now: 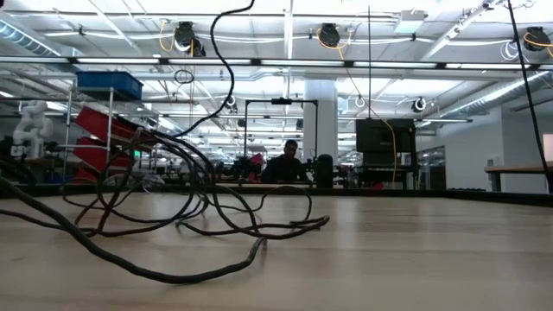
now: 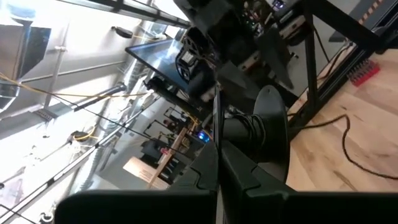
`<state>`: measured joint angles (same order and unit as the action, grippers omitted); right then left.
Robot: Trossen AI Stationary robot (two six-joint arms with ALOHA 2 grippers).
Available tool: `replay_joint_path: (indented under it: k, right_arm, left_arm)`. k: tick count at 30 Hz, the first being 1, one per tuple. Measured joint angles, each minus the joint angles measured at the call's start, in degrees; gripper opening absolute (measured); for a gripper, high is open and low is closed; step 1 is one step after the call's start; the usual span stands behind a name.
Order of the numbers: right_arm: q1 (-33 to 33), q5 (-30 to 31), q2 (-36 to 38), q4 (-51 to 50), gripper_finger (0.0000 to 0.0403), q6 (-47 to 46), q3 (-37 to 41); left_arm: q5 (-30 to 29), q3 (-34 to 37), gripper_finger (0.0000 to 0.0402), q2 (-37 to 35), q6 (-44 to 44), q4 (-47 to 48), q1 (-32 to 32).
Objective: Coil cords
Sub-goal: Uncoil the black wire from the spool
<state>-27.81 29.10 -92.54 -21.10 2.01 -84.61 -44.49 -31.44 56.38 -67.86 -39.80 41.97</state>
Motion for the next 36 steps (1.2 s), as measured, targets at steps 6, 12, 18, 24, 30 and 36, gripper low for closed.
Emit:
replay_joint_path:
  k: [6, 12, 18, 24, 30, 36]
  right_arm:
    - [-0.70, 6.99, -0.07, 10.81, 0.0129, 20.44, 0.01]
    - [-0.62, 4.00, -1.92, 18.49, 0.0130, 31.95, 0.01]
    - [0.00, 2.64, -5.43, 27.04, 0.0130, 40.56, 0.01]
    - [1.22, 1.96, -6.97, 32.03, 0.0129, 44.12, 0.01]
    - [2.03, -2.48, -7.14, 33.02, 0.0105, 44.12, 0.01]
    - [2.01, -2.31, -7.14, 32.64, 0.0086, 44.14, 0.01]
  left_arm:
    - [5.67, 0.00, 0.0001, -0.02, 4.59, 0.79, 0.01]
    - [9.57, 0.00, 0.0001, 0.00, 8.73, 1.69, -0.01]
    - [10.86, 0.00, 0.0001, 0.11, 10.79, 1.76, 0.01]
    - [13.02, 0.00, 0.0001, 0.61, 12.11, 1.84, 0.01]
    - [13.05, 0.00, 0.0001, 0.70, 13.64, 1.82, 0.01]
    - [14.74, 0.00, 0.0001, 1.36, 14.40, 1.80, 0.01]
